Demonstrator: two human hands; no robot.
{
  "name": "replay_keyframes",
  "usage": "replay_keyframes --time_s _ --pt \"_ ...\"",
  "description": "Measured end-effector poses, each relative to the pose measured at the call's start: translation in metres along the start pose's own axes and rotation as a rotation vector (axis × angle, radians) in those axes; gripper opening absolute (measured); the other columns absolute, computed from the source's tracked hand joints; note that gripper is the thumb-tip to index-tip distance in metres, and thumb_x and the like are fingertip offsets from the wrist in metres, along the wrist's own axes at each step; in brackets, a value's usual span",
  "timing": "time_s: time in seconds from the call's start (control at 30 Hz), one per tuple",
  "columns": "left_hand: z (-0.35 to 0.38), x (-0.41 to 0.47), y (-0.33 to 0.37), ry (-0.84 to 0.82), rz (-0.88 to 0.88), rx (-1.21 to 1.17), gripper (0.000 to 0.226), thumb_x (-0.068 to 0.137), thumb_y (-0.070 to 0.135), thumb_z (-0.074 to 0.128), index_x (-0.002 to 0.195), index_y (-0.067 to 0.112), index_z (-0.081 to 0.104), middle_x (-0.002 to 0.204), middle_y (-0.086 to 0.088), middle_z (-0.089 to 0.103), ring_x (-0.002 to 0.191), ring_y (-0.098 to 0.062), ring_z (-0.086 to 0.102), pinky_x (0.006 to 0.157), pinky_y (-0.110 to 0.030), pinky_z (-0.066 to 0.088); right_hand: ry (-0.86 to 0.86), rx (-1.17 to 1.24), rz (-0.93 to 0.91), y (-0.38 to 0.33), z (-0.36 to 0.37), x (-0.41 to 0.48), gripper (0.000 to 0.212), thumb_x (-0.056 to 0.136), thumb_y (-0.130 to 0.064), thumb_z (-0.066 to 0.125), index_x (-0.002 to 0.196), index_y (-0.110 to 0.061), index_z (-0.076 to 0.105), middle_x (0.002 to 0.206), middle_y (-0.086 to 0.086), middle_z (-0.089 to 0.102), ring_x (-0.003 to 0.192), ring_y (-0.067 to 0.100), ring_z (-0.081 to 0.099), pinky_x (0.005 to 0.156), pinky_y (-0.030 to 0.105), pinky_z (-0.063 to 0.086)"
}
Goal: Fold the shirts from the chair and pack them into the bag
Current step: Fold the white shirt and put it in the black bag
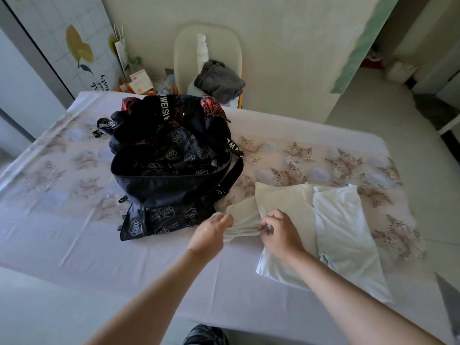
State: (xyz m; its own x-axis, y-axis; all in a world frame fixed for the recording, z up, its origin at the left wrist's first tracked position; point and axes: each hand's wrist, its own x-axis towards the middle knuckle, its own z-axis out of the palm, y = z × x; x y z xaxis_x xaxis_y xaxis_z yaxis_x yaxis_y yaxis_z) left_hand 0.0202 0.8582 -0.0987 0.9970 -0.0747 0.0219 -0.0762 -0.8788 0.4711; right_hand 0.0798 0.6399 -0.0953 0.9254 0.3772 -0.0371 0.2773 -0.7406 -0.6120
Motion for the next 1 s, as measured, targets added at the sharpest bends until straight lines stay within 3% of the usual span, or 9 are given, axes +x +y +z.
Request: replay_keyframes --time_s 0.1,0.2,0.3,0.47,0.63,0.73,0.83,0.9,1.0 --pt "-0.024 0.006 -0.012 -0.044 -0.037 0.099 0.043 0.067 -0.012 0.054 0.094 0.019 0.066 0.09 -0.001 0.061 0.084 -0.026 0.061 0.062 -0.027 0.04 -0.035 -0.133 -0.179 -0.002 0.002 -0.003 0.018 0.068 -0.009 0.059 0.071 -0.025 0.067 0.088 -0.008 0.053 0.083 0.017 0.052 0.073 0.028 0.043" --pt "-0.038 0.011 -0.003 -0.406 -0.038 0.349 0.034 0.086 0.01 0.045 0.107 0.022 0.07 0.11 -0.002 0.06 0.103 -0.025 0.059 0.083 -0.032 0.048 -0.182 -0.317 -0.335 -0.011 0.011 -0.007 0.017 0.067 -0.019 0.055 0.068 -0.03 0.068 0.085 -0.008 0.051 0.084 0.02 0.053 0.075 0.031 0.044" --pt "-0.034 0.016 0.01 -0.399 0.055 0.413 0.031 0.092 0.019 0.043 0.111 0.018 0.067 0.116 -0.003 0.058 0.107 -0.024 0.057 0.092 -0.033 0.043 -0.292 -0.455 -0.401 -0.019 0.023 -0.01 0.016 0.062 -0.027 0.052 0.066 -0.03 0.067 0.078 -0.006 0.055 0.078 0.021 0.056 0.072 0.031 0.042" --pt "-0.018 0.037 0.012 -0.354 0.017 0.522 0.049 0.086 -0.002 0.058 0.132 0.01 0.044 0.134 -0.008 0.046 0.099 -0.023 0.064 0.07 -0.029 0.045 -0.286 -0.501 -0.468 -0.022 0.039 -0.008 0.024 0.062 -0.043 0.065 0.077 -0.025 0.059 0.078 -0.005 0.054 0.066 0.018 0.055 0.057 0.029 0.046" --pt "-0.02 0.058 0.016 -0.415 -0.027 0.725 0.032 0.084 -0.002 0.063 0.114 0.009 0.061 0.115 -0.005 0.061 0.092 -0.02 0.065 0.06 -0.029 0.046 -0.201 -0.595 -0.44 -0.025 0.052 0.002 0.026 0.053 -0.029 0.085 0.063 -0.027 0.062 0.068 -0.006 0.054 0.053 0.016 0.055 0.048 0.028 0.045" --pt "-0.036 0.073 0.02 -0.378 0.061 0.705 0.019 0.087 0.012 0.055 0.099 0.02 0.067 0.092 0.005 0.065 0.081 -0.016 0.062 0.066 -0.029 0.048 -0.181 -0.428 -0.453 -0.027 0.041 0.006 0.022 0.063 -0.018 0.076 0.06 -0.024 0.055 0.065 -0.007 0.052 0.056 0.018 0.053 0.055 0.031 0.049" --pt "-0.06 0.093 0.028 -0.357 0.017 0.388 0.013 0.091 0.027 0.05 0.1 0.023 0.059 0.092 0.006 0.063 0.088 -0.017 0.059 0.08 -0.03 0.043 -0.091 -0.105 -0.209 -0.029 0.013 0.004 0.008 0.075 -0.018 0.062 0.074 -0.021 0.055 0.079 -0.009 0.053 0.068 0.012 0.051 0.06 0.021 0.041" --pt "-0.077 0.112 0.043 -0.393 -0.142 0.024 0.023 0.091 0.031 0.055 0.114 0.026 0.054 0.096 0.007 0.058 0.085 -0.015 0.057 0.069 -0.029 0.045 0.014 0.14 0.077 -0.027 -0.009 -0.002 0.011 0.082 -0.018 0.061 0.076 -0.022 0.054 0.078 -0.01 0.055 0.067 0.005 0.051 0.059 0.016 0.038" --pt "-0.074 0.144 0.074 -0.319 -0.299 -0.473 0.035 0.091 0.03 0.065 0.121 0.026 0.047 0.092 0.004 0.06 0.072 -0.011 0.058 0.054 -0.024 0.047 0.165 0.511 0.549 -0.006 -0.033 -0.013 0.011 0.085 -0.018 0.061 0.076 -0.019 0.055 0.068 -0.005 0.057 0.07 0.015 0.055 0.063 0.029 0.039"
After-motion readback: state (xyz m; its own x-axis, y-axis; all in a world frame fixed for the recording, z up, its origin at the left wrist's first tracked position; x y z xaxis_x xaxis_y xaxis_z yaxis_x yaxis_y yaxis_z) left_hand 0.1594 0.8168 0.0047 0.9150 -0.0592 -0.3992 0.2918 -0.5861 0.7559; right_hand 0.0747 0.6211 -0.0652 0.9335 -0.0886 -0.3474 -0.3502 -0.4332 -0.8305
